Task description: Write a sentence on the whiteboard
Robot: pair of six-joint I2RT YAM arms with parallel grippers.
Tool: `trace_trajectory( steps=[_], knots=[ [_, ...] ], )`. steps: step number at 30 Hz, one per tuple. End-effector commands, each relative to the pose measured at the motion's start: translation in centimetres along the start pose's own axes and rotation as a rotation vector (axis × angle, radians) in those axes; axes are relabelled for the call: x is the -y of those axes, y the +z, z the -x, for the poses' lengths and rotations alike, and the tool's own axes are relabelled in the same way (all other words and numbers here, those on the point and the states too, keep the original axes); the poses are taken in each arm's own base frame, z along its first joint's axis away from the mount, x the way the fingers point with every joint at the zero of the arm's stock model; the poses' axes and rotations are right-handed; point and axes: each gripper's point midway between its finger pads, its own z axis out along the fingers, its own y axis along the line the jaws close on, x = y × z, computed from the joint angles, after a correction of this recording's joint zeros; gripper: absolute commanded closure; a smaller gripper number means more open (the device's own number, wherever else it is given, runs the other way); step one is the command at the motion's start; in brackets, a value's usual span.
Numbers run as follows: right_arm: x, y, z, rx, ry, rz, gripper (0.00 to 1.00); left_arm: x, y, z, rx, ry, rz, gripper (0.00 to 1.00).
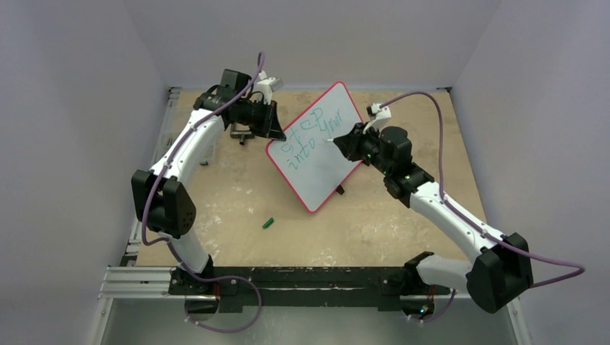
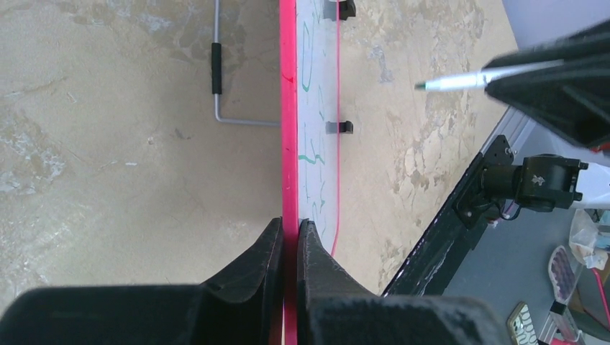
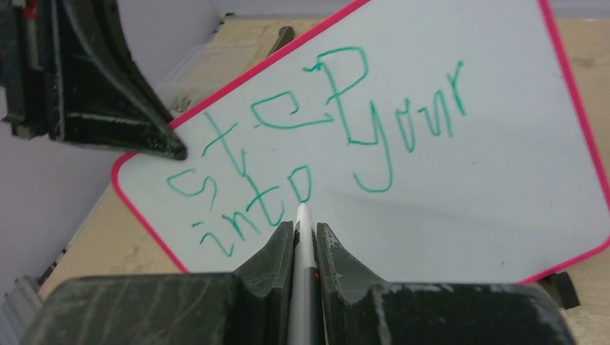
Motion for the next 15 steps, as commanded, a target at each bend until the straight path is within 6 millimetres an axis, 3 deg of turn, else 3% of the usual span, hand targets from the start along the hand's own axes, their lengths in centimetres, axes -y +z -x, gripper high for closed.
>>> trace_trajectory(
  steps=[1, 7, 15],
  knots=[
    [-2.7, -1.1, -0.5, 0.010, -0.050, 0.085, 1.00, -0.6, 0.2, -0.2, 0.004, 0.056, 0.051, 1.00],
    [-5.3, -1.8, -3.4, -0.024, -0.076, 0.200, 1.00, -0.9, 0.4, 0.1, 0.004, 0.054, 0.058, 1.00],
    [-6.2, -2.1, -6.0, -0.035, -0.106, 0.258, 1.00, -1.5, 0.7, 0.1, -0.007, 0.044, 0.083, 1.00]
  ],
)
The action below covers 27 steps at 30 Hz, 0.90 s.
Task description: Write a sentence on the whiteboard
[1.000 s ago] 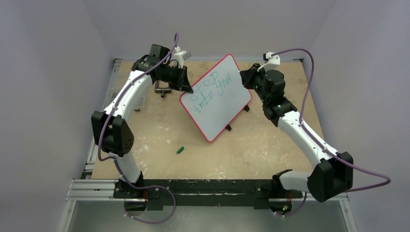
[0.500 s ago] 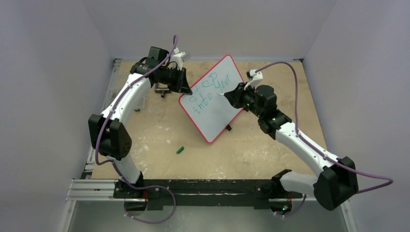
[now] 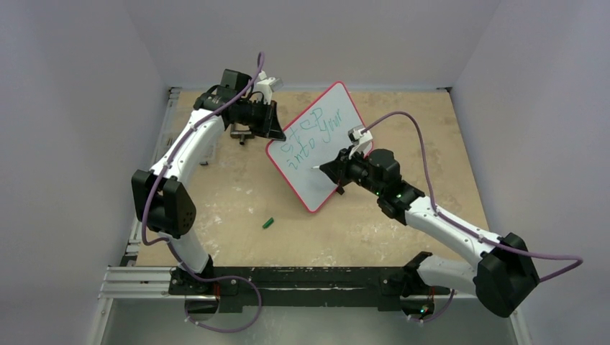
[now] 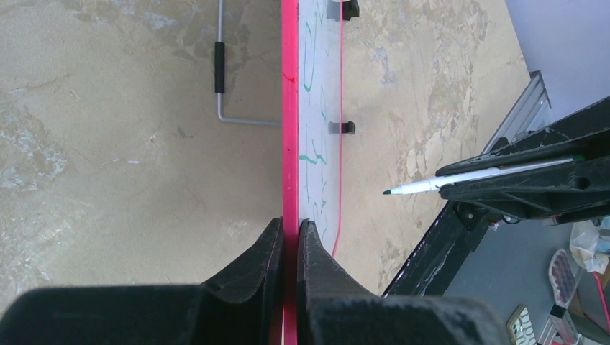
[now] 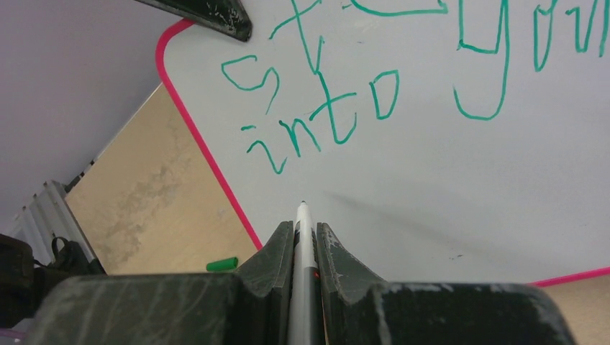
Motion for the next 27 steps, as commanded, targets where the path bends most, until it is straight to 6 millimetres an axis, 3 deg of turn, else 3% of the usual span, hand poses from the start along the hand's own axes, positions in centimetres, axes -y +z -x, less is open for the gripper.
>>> trace_trajectory(
  steps=[1, 11, 27],
  knots=[
    [-1.7, -0.1, 1.4, 0.079, -0.059, 0.077, 1.00, -1.3, 0.7, 0.1, -0.010, 0.049, 0.069, 1.00],
    [-2.1, 0.8, -0.9, 0.049, -0.080, 0.111, 1.00, -2.3, 1.3, 0.0, -0.027, 0.023, 0.084, 1.00],
    [-1.4, 3.5, -1.1, 0.018, -0.089, 0.053, 1.00, -3.4, 1.4, 0.0, -0.028, -0.016, 0.081, 1.00]
  ],
)
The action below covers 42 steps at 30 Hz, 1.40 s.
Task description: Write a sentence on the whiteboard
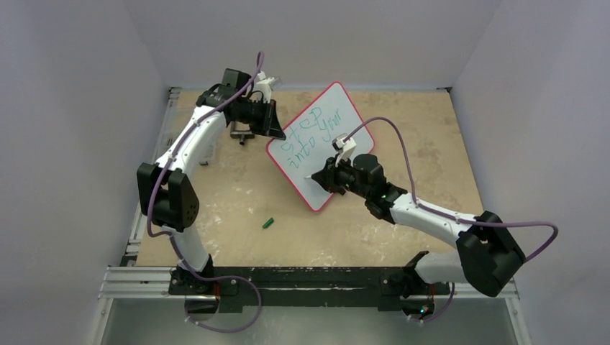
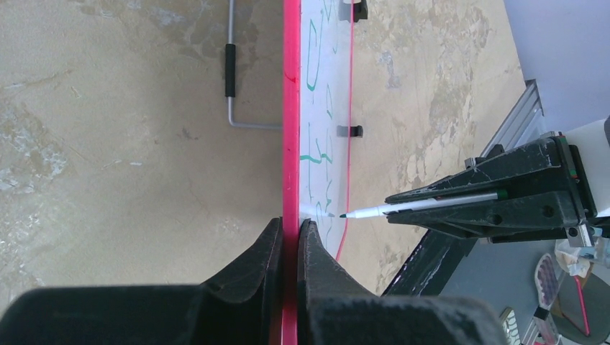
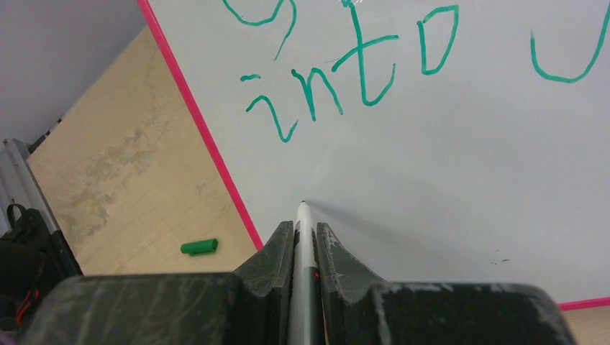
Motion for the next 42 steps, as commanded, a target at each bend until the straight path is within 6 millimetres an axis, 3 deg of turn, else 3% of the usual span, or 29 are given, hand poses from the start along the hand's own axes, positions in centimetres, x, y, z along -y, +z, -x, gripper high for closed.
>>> trace_trajectory(
  steps=[1, 9, 18, 31, 34, 42],
  knots=[
    [-1.1, 0.5, 4.4, 0.114, -0.035, 0.016, 1.00, -1.8, 0.5, 0.0, -0.011, 0.032, 0.078, 1.00],
    [-0.5, 1.3, 4.7, 0.108, -0.045, -0.015, 1.00, -1.8, 0.3, 0.0, -0.008, 0.032, 0.079, 1.00],
    [0.9, 1.1, 1.2, 0.027, -0.012, -0.064, 1.00, -1.8, 0.2, 0.1, -0.004, 0.030, 0.077, 1.00],
    [2.3, -1.4, -4.9, -0.120, 0.058, -0.123, 1.00, -1.8, 0.1, 0.2, 0.001, 0.025, 0.079, 1.00],
    [1.7, -1.8, -3.7, -0.100, 0.053, -0.109, 1.00, -1.7, 0.1, 0.2, 0.001, 0.024, 0.078, 1.00],
    [-0.6, -1.6, 2.1, 0.014, 0.017, -0.041, 1.00, -1.8, 0.1, 0.3, 0.002, 0.023, 0.082, 1.00]
  ],
)
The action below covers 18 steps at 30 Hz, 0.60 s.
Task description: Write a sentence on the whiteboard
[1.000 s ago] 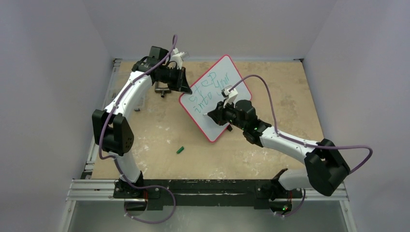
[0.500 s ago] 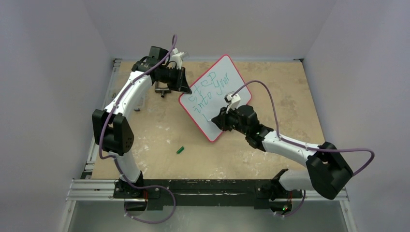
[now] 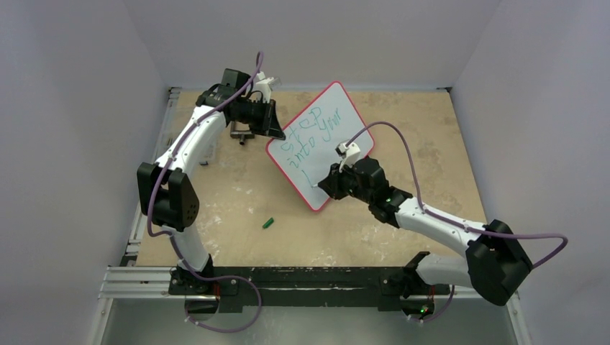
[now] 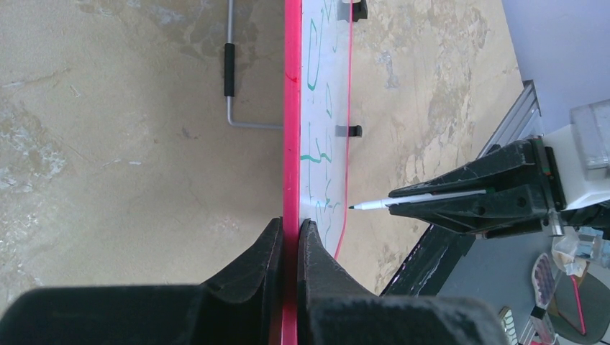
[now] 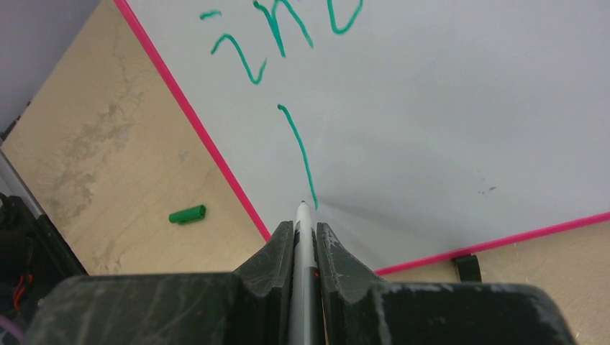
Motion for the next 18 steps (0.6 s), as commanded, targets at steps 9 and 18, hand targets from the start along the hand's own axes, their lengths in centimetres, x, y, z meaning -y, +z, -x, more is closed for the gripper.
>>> trace_trajectory(
  steps=[9, 18],
  knots=[
    [-2.9, 1.5, 9.1, 0.184, -0.063, 0.048, 1.00, -1.6, 0.1, 0.3, 0.002, 0.032, 0.083, 1.00],
    [-2.7, 3.0, 9.3, 0.182, -0.045, 0.037, 1.00, -1.5, -0.1, 0.4, 0.007, 0.033, 0.082, 1.00]
  ],
)
